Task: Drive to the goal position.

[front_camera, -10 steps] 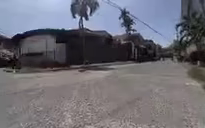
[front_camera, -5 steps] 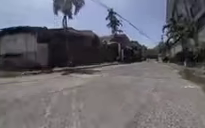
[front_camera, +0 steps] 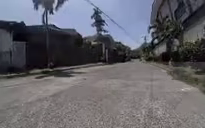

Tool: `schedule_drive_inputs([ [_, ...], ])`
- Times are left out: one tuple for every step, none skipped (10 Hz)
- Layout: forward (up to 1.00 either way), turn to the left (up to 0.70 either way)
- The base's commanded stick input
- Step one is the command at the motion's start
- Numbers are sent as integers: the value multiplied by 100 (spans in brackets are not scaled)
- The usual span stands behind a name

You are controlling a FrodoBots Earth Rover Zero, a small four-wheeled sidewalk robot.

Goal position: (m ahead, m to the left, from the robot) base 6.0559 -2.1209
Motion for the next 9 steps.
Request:
schedule_drive_inputs([
  [100, -34],
  [100, -34],
  [100, -34],
  [100, -34],
  [100, -34],
  [100, 6],
  [100, 6],
  [100, 6],
  [100, 6],
])
